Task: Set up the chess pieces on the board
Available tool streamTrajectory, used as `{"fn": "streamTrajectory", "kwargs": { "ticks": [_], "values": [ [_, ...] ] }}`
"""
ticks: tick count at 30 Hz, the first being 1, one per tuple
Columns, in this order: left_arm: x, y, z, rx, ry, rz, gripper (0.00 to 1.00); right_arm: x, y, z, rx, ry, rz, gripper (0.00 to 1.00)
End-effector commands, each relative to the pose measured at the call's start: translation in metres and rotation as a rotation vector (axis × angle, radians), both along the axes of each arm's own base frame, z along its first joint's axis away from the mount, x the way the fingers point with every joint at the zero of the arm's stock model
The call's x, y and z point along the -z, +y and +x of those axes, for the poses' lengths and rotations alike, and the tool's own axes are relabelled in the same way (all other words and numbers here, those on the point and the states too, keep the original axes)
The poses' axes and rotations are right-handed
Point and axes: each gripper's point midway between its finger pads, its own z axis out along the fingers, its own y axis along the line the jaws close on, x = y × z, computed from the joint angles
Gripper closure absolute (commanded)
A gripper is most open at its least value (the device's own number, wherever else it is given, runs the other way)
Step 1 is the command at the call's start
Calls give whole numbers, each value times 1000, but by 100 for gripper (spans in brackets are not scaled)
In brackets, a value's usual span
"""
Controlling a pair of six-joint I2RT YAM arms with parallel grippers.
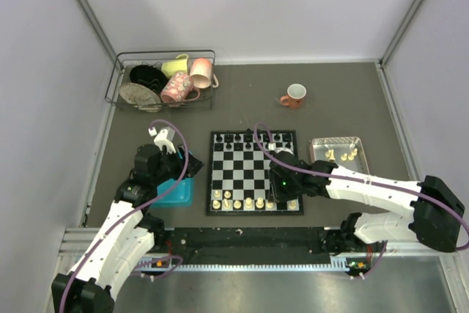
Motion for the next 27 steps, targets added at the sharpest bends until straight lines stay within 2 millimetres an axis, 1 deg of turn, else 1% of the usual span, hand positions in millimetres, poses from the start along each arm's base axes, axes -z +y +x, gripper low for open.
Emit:
{"fn": "streamTrajectory", "kwargs": {
  "ticks": [1, 7, 9, 17, 27],
  "values": [
    [-8, -1, 5, 9, -51, -7, 44, -6, -4, -4, -8, -18, 2, 82],
    [-7, -1, 5, 7, -50, -6, 44, -15, -2, -1, -6, -39, 20, 82],
    [-7, -1, 5, 9, -49, -7, 44, -16, -1, 0, -6, -37, 21, 82],
    [-7, -1, 5, 7, -50, -6, 44, -8, -3, 0, -2, -30, -7, 82],
    [-6, -1, 5, 6, -48, -5, 44, -5, -4, 4, 22, -38, -17, 82]
  ]
}}
